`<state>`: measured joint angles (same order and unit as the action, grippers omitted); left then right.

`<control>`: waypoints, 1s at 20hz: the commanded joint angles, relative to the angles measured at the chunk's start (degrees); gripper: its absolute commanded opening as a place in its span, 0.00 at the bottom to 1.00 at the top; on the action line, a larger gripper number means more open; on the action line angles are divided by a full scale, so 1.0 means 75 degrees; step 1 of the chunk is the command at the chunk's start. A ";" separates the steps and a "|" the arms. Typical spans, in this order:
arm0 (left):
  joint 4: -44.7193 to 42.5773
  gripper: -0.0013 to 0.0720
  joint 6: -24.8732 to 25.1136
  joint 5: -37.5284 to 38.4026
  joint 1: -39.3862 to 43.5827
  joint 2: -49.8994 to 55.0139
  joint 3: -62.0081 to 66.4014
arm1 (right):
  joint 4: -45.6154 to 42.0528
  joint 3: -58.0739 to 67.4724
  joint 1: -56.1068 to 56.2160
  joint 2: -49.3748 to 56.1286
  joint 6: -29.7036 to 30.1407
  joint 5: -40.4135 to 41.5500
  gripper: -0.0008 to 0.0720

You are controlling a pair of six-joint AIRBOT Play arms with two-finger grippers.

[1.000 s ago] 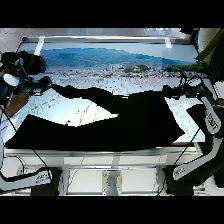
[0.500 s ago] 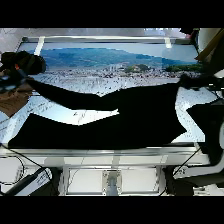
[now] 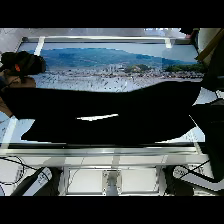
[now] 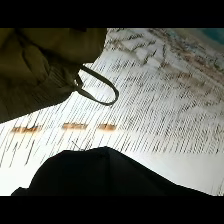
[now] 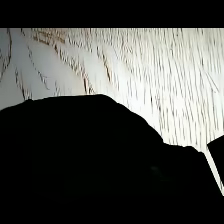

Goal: Fold the clothes and pants, and hang the long-sleeved shirts on hangers.

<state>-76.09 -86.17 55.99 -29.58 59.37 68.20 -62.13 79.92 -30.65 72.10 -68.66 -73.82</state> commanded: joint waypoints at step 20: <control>-0.0131 0.03 -0.2634 -0.3628 0.1335 0.4911 0.2285 | 0.0539 -0.0600 0.1705 0.3019 -0.4237 0.7102 0.04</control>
<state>-77.12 -103.48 29.82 -19.05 95.59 84.84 -58.28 74.70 -18.50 94.04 -94.11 -24.29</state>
